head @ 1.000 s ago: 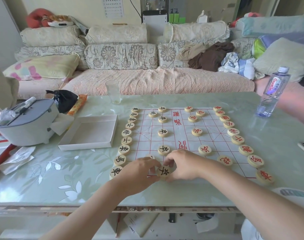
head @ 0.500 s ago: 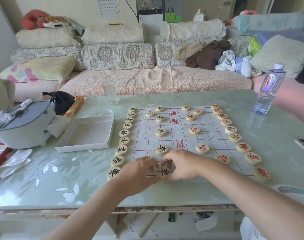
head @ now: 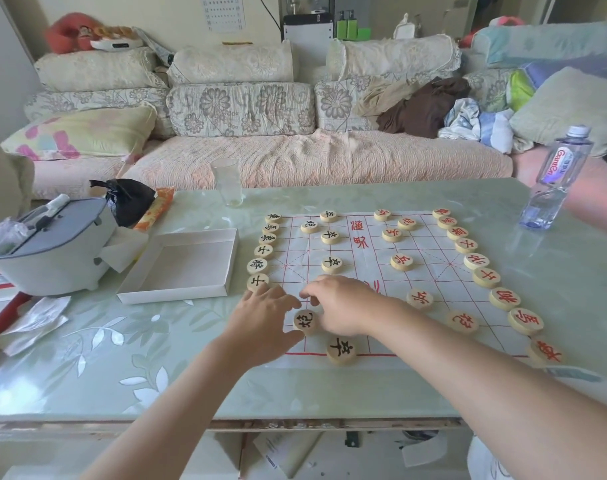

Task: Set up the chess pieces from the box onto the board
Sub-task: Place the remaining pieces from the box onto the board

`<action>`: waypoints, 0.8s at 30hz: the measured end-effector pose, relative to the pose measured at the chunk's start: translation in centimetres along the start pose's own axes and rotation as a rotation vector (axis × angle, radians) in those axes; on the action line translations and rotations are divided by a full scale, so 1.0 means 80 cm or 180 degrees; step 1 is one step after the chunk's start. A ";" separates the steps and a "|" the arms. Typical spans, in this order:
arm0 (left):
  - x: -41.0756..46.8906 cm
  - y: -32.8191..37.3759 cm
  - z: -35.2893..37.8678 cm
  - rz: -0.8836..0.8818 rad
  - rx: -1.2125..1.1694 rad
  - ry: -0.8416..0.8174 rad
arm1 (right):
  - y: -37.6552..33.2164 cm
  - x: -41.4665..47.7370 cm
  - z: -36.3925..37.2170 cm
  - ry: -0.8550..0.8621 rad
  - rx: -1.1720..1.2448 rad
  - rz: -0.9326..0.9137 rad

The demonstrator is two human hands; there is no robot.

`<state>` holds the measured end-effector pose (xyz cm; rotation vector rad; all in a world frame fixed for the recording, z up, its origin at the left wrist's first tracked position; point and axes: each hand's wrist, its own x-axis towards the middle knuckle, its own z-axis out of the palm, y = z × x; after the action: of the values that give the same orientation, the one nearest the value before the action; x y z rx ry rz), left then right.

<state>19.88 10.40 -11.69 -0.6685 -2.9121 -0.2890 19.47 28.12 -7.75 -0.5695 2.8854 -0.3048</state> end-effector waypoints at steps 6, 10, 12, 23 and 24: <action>0.006 -0.003 0.012 0.0053 0.0031 -0.0037 | -0.004 0.012 0.012 -0.0103 -0.0069 -0.0116; 0.014 -0.008 0.012 0.0004 -0.0174 -0.0073 | -0.003 0.010 0.009 -0.0136 -0.0087 -0.0072; 0.015 -0.010 0.010 0.0002 -0.0282 -0.0149 | -0.001 0.009 0.006 -0.0196 -0.0148 -0.0064; 0.012 -0.008 0.007 -0.0059 -0.0281 -0.0071 | 0.004 0.002 0.004 -0.0233 0.0103 0.0041; 0.012 -0.010 0.003 -0.0022 -0.0253 -0.0133 | 0.006 0.001 0.004 -0.0259 0.0051 0.0086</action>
<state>18.68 10.17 -11.89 -0.6843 -2.9567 -0.3982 19.27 28.48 -8.16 -0.5271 2.8074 -0.2935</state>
